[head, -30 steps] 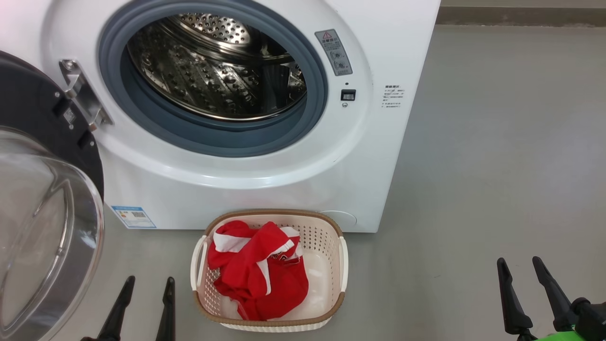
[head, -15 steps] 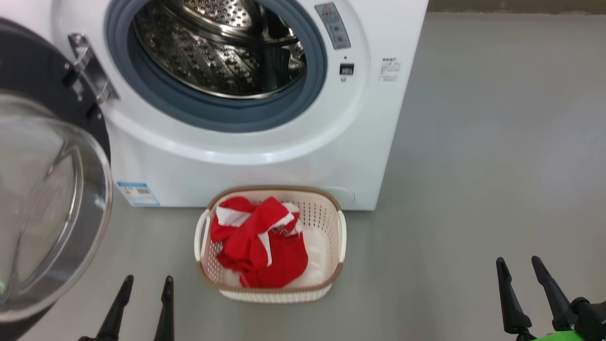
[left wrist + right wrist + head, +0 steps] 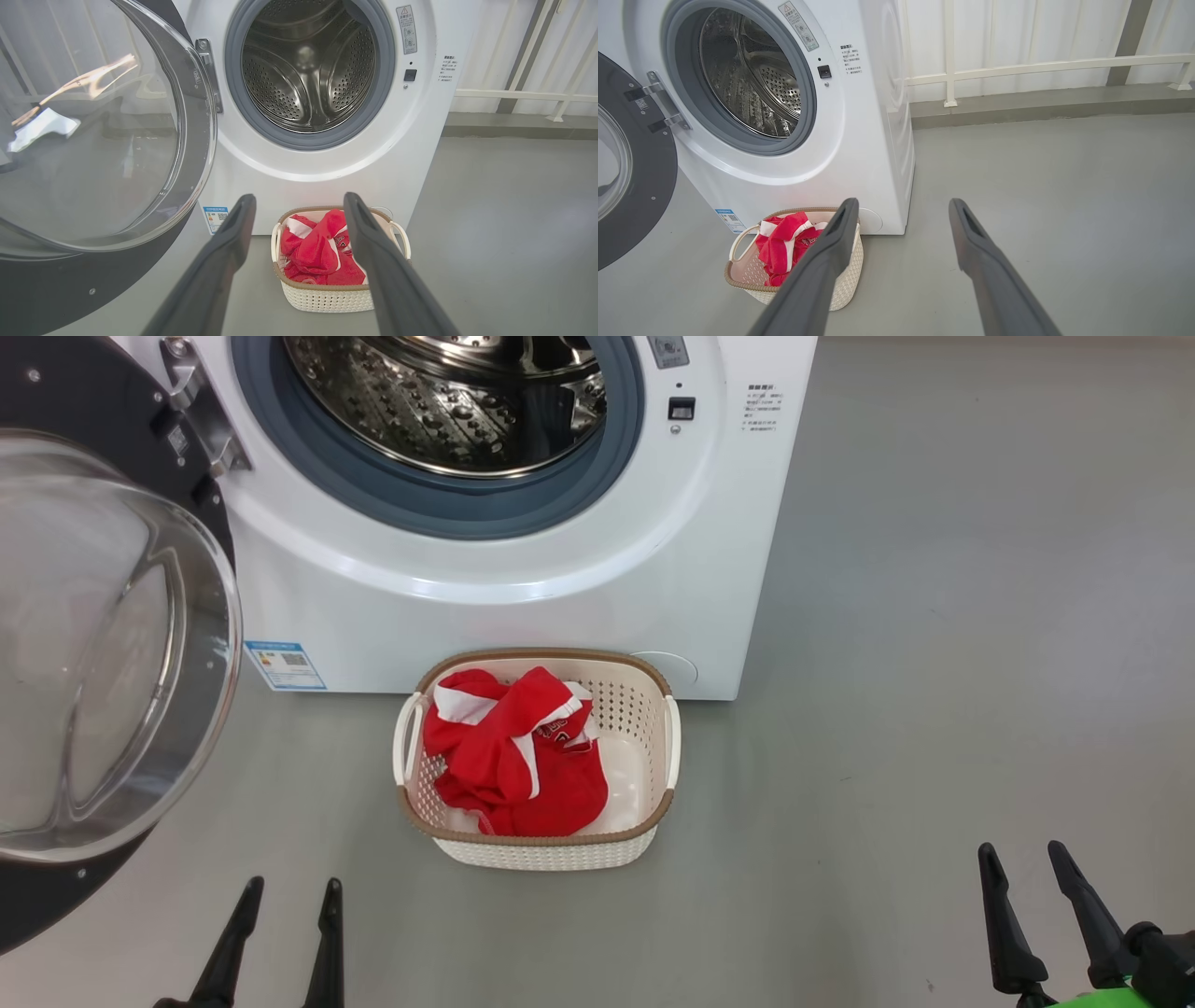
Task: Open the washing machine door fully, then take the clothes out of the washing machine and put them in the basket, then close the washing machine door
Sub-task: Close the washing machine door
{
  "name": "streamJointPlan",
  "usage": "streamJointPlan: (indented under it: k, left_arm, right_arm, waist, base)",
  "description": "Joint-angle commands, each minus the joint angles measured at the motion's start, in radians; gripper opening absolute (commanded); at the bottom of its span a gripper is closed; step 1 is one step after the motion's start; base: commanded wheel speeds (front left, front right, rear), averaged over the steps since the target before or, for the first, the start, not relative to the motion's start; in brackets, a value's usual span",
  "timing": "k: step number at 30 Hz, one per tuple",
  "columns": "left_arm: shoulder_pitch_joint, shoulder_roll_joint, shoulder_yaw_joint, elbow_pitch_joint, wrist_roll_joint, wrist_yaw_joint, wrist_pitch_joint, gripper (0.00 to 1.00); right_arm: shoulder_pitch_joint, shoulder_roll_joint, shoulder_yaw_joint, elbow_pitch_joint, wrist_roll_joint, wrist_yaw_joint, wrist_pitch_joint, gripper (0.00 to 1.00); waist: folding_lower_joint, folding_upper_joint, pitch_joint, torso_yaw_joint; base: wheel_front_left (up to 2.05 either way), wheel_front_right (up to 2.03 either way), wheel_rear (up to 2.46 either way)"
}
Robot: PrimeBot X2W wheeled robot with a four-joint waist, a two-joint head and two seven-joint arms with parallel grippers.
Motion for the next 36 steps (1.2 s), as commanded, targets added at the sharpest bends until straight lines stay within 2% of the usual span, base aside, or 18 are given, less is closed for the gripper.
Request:
streamJointPlan:
  k: [1, 13, 18, 26, 36]
  left_arm:
    - [-0.042, 0.011, 0.029, -0.028, -0.005, 0.006, -0.005, 1.0]
    - [-0.034, 0.011, 0.021, -0.021, -0.017, 0.018, -0.005, 1.0]
    - [-0.035, 0.011, 0.009, -0.008, -0.036, 0.031, -0.005, 1.0]
    - [-0.003, 0.011, -0.005, 0.022, -0.07, 0.071, -0.005, 1.0]
    - [0.03, 0.011, -0.021, 0.035, -0.099, 0.105, -0.005, 1.0]
  right_arm:
    - [-0.036, -0.017, 0.018, -0.024, 0.008, 0.007, -0.006, 1.0]
    - [-0.031, -0.024, 0.031, -0.02, 0.007, 0.007, -0.006, 1.0]
    - [-0.031, -0.038, 0.051, -0.017, 0.008, 0.007, -0.006, 1.0]
    - [-0.025, -0.061, 0.084, -0.003, 0.012, 0.007, -0.006, 1.0]
    - [-0.021, -0.071, 0.118, 0.011, 0.023, 0.007, -0.006, 1.0]
  waist:
    - [0.0, 0.0, 0.0, 0.0]
    - [0.0, 0.0, -0.015, 0.014]
    - [0.0, 0.0, -0.027, 0.051]
    - [0.0, 0.0, -0.056, 0.17]
    - [0.0, 0.0, -0.084, 0.355]
  base:
    - [-0.13, 0.13, 0.0]
    - [0.0, 0.0, 0.0]
    - [0.0, 0.0, 0.0]
    - [0.0, 0.0, 0.0]
    - [0.0, 0.0, 0.0]
